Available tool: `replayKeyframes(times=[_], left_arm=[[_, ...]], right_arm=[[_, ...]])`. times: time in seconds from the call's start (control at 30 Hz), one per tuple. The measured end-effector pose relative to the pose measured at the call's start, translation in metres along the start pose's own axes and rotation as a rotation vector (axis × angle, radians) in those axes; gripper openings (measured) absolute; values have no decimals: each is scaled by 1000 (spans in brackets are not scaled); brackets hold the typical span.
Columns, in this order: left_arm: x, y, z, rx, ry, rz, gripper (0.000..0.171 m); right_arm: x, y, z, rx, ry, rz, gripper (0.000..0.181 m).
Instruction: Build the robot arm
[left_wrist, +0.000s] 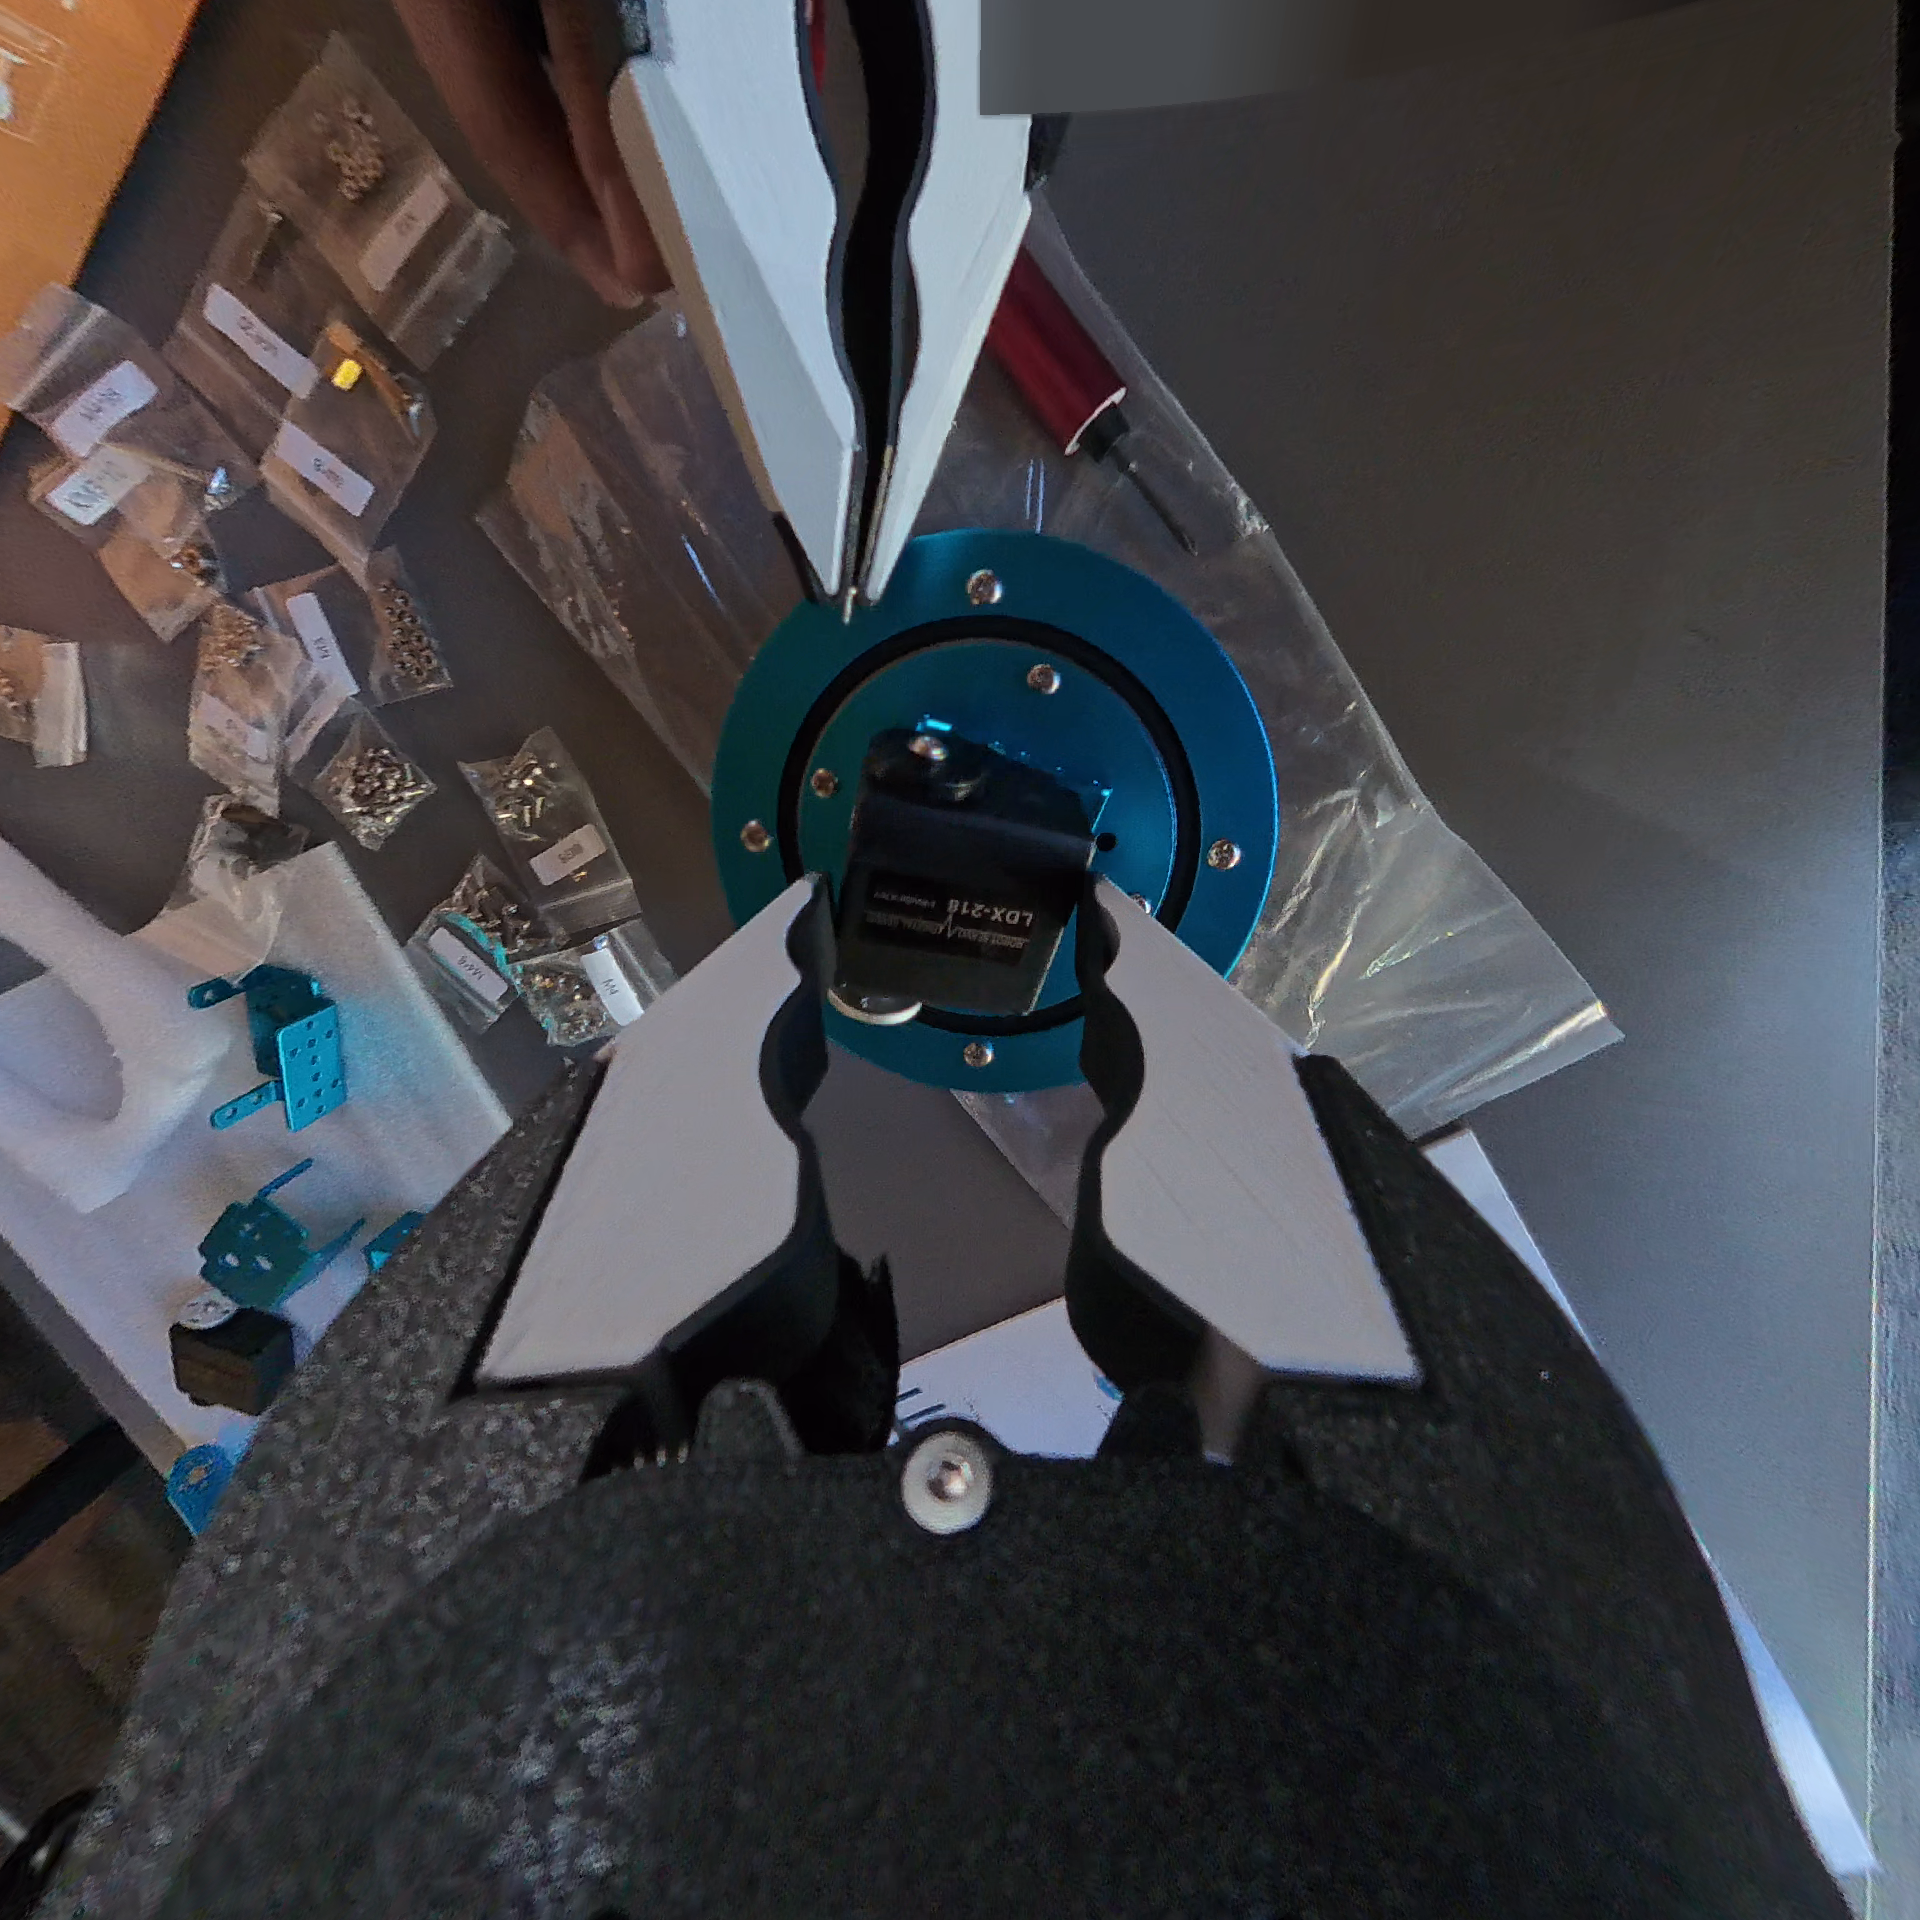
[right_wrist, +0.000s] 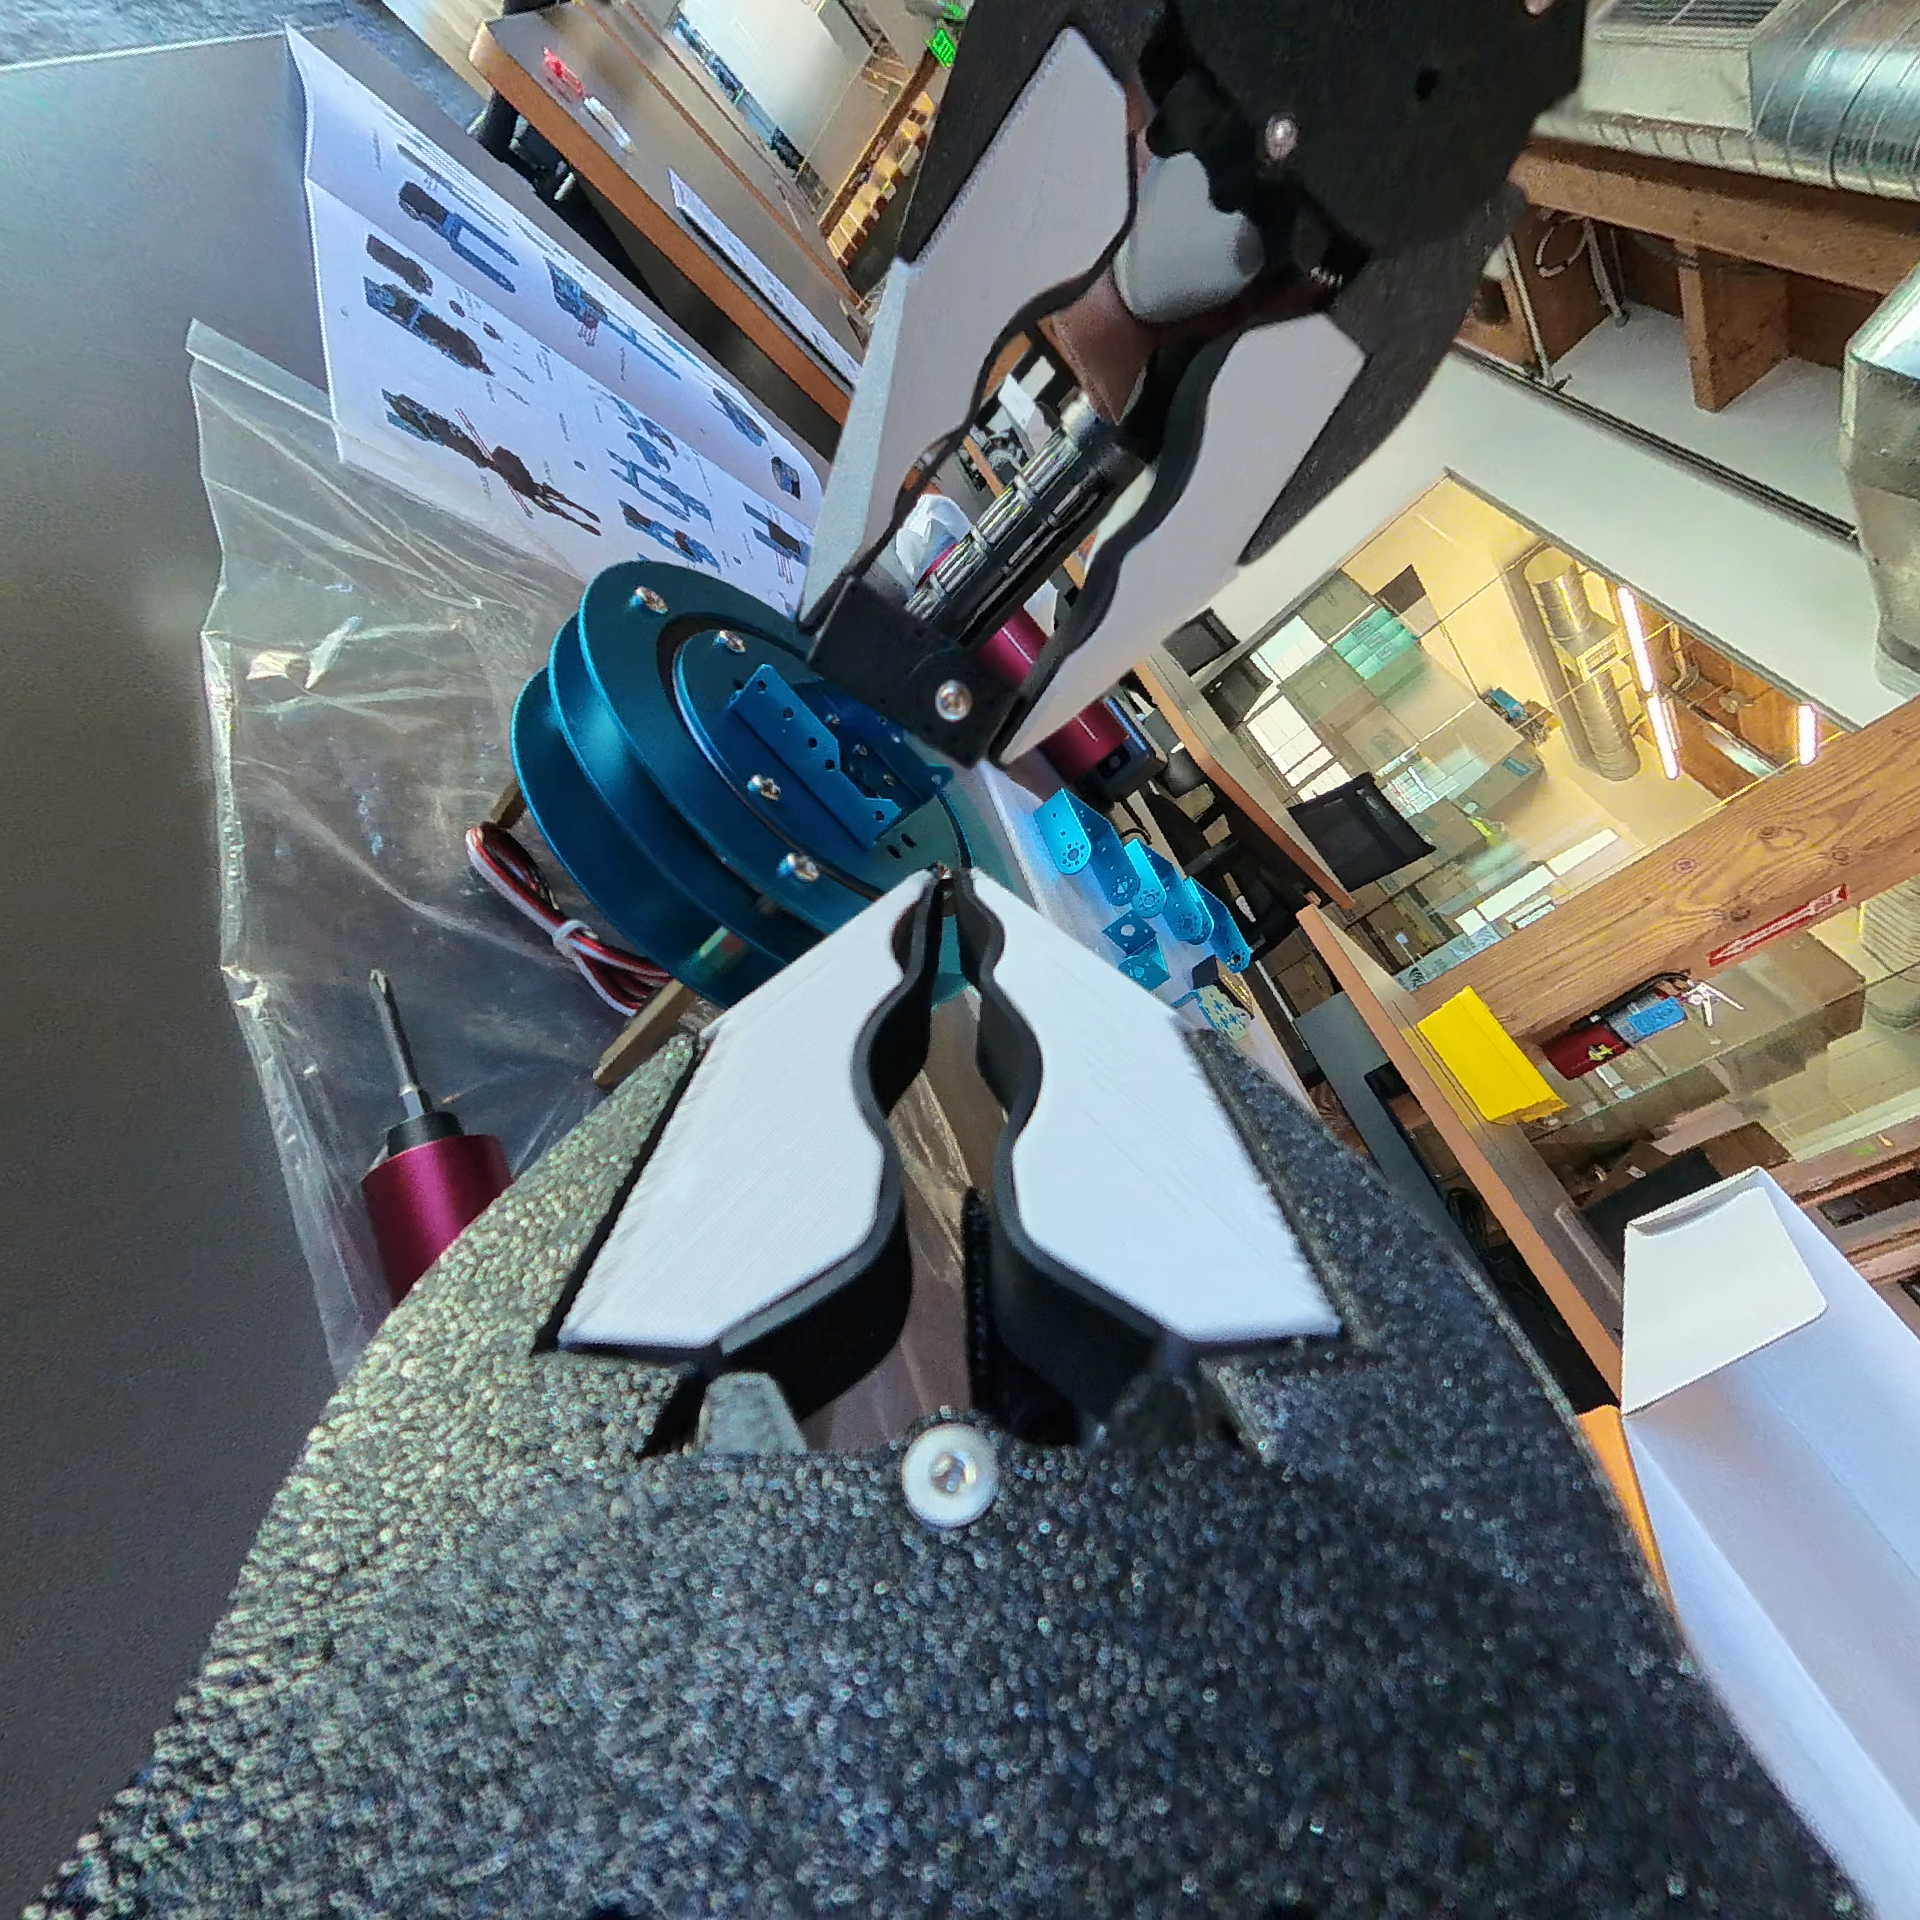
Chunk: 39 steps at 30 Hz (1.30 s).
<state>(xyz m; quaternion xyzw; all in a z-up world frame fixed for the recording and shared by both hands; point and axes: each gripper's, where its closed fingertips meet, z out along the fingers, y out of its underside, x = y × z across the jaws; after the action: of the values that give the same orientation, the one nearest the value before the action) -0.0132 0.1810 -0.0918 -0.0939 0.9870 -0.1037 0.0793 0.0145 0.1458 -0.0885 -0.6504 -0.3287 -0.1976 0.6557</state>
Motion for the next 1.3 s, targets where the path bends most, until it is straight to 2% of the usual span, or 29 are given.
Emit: replayKeyframes(times=[0.1, 0.17, 0.37, 0.43, 0.53, 0.6, 0.67, 0.8, 0.97, 1.03, 1.07, 1.2, 1.3], left_arm=[[-7, 1, -10, 75, -89, -37, 46], [-10, -1, -18, 176, -162, -78, 46], [-28, 1, -51, 521, -526, -233, 46], [-33, -2, -69, 690, -645, -281, 45], [-36, -5, -81, 912, -744, -329, 45], [-42, -2, -74, 980, -783, -377, 45], [-43, -3, -56, 958, -759, -398, 45], [-29, -8, -28, 814, -712, -312, 45], [-6, -15, -38, 811, -645, -222, 44], [3, -17, -33, 791, -517, -192, 43], [4, -16, -31, 751, -475, -180, 44], [3, -5, -22, 465, -280, -110, 45], [2, -9, -21, 350, -182, -57, 44]], right_arm=[[2, -2, -1, 10, 6, 7, 0], [2, -2, -1, 14, 9, 6, 0], [1, -4, -2, 19, 11, -9, 0], [1, -3, -1, 19, 11, -8, 1], [2, -3, -1, 17, 14, -8, 0], [1, -3, -1, 17, 13, -12, 0], [1, -3, -1, 16, 13, -18, 1], [1, -3, -1, 15, 12, -16, 1], [1, -2, 0, 10, 14, -18, 0], [1, -2, 0, 10, 13, -20, 1], [1, -2, 0, 10, 13, -19, 1], [0, -2, 0, 12, 9, -19, 1], [0, -2, 0, 10, 7, -21, 1]])
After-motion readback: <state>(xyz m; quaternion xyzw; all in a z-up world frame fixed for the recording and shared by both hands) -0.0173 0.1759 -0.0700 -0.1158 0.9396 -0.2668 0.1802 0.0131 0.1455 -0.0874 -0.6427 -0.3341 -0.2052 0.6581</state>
